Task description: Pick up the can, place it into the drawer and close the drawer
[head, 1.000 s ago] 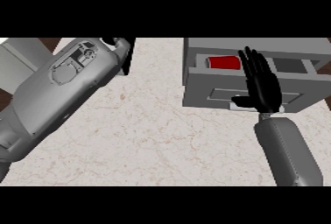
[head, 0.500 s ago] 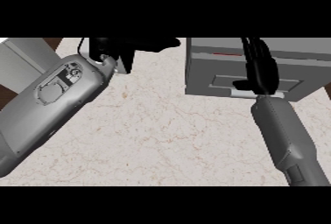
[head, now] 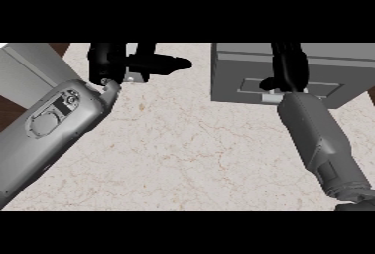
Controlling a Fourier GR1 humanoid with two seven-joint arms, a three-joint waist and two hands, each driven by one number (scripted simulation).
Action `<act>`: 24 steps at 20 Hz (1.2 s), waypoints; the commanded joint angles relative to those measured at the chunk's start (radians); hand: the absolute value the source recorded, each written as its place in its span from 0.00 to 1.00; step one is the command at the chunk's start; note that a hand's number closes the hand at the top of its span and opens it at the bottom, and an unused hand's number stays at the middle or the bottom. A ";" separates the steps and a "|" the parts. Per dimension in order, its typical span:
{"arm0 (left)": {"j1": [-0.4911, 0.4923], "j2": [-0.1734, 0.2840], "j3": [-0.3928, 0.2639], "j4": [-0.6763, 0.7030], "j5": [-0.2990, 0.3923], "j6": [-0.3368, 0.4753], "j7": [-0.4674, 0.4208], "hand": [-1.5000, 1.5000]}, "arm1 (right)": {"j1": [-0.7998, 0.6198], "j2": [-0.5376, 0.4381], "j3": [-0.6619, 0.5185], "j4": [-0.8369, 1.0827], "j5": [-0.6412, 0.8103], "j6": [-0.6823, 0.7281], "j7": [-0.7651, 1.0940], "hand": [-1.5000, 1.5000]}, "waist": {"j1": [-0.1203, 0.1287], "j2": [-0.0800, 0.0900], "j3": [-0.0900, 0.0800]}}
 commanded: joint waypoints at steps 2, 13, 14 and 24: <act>0.059 0.036 0.006 -0.089 -0.004 -0.010 0.032 0.00 | -0.108 -0.023 -0.031 0.110 -0.015 0.015 -0.019 0.00 | 0.021 0.012 0.005; 0.139 0.031 0.026 -0.147 -0.030 -0.015 -0.022 0.00 | -0.207 0.001 -0.089 0.169 -0.058 0.022 -0.056 0.00 | 0.031 0.022 0.006; 0.174 0.035 0.000 -0.143 -0.052 -0.009 -0.035 0.00 | -0.205 -0.010 -0.112 0.167 -0.089 0.045 -0.102 0.00 | 0.026 0.020 0.007; 0.209 0.077 0.045 -0.170 -0.043 -0.035 -0.040 0.00 | -0.239 0.062 -0.326 0.100 -0.354 0.131 -0.320 0.00 | 0.013 0.012 0.007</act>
